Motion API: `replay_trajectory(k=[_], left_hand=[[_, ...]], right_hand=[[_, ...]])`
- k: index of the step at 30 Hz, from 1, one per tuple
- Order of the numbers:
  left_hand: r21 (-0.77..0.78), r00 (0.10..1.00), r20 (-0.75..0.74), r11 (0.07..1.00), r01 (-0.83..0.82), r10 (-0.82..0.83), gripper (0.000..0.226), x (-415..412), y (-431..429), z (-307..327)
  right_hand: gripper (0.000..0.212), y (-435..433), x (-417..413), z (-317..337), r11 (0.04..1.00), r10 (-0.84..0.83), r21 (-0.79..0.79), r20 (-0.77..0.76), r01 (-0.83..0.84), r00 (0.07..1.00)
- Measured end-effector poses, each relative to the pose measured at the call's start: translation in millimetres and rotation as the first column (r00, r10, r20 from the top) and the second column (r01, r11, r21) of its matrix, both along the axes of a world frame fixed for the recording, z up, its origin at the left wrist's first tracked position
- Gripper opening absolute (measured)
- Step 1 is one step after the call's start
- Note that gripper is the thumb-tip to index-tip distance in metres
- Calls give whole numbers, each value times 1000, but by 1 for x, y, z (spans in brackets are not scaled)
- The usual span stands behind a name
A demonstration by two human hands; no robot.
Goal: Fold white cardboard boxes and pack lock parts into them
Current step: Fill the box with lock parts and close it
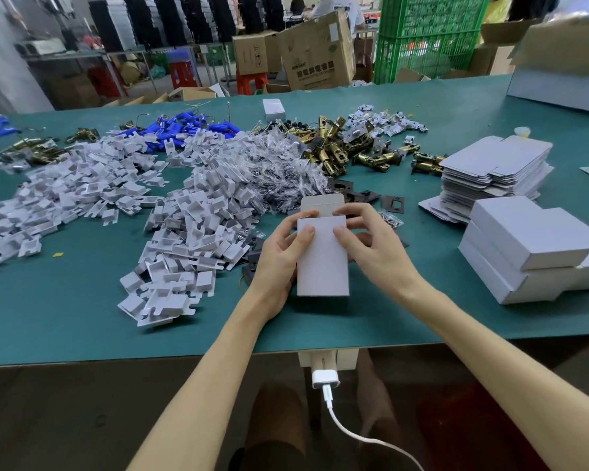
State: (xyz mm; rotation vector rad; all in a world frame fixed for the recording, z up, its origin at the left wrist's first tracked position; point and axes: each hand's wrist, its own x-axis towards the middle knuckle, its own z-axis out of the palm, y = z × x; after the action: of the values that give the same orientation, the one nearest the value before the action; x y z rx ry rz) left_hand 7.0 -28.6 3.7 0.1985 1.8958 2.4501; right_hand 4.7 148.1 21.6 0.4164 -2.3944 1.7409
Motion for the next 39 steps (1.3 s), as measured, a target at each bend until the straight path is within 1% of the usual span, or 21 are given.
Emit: replay_trajectory(k=[2, 4, 6, 9, 12, 15, 20, 25, 28, 31, 32, 39], left_hand=[[-17, 1000, 6, 1000, -7, 7, 26, 0, 0, 0], [-35, 1000, 4, 999, -8, 8, 23, 0, 0, -1], [-42, 1000, -1, 999, -13, 13, 22, 0, 0, -2], [-43, 999, 14, 998, -38, 38, 28, 0, 0, -3], [-44, 999, 34, 998, -36, 38, 26, 0, 0, -4], [-52, 998, 41, 998, -37, 39, 23, -1, 0, -5], [-21, 995, 74, 997, -70, 71, 25, -1, 1, -4], [-19, 997, 56, 998, -58, 59, 24, -2, 1, -7], [-17, 998, 48, 999, -42, 43, 24, -2, 0, -7], [-25, 998, 45, 999, -36, 38, 24, -1, 0, -7], [-30, 998, 43, 999, -40, 41, 24, -2, 0, -7], [-27, 999, 38, 999, -37, 38, 26, -2, 0, -7]], right_hand=[[21, 1, 1, -5, 998, 15, -57, 44, -13, 999], [19, 1, 3, -10, 994, -9, -107, 18, 11, 1000], [15, 0, 5, -13, 979, -49, -199, -11, 46, 999], [7, -4, 7, -16, 959, -83, -273, 6, 81, 997], [2, -7, 5, -20, 950, -102, -291, 45, 111, 994], [6, -7, 4, -21, 950, -93, -295, 55, 105, 994], [13, -7, 6, -21, 946, -46, -317, 85, 70, 995], [17, -8, 7, -21, 939, -32, -338, 94, 62, 995], [14, -8, 8, -20, 938, -26, -341, 90, 56, 996], [4, -7, 7, -23, 933, -30, -355, 101, 65, 994], [3, -7, 6, -24, 931, -36, -357, 106, 72, 994], [17, -7, 6, -25, 929, -66, -357, 107, 100, 992]])
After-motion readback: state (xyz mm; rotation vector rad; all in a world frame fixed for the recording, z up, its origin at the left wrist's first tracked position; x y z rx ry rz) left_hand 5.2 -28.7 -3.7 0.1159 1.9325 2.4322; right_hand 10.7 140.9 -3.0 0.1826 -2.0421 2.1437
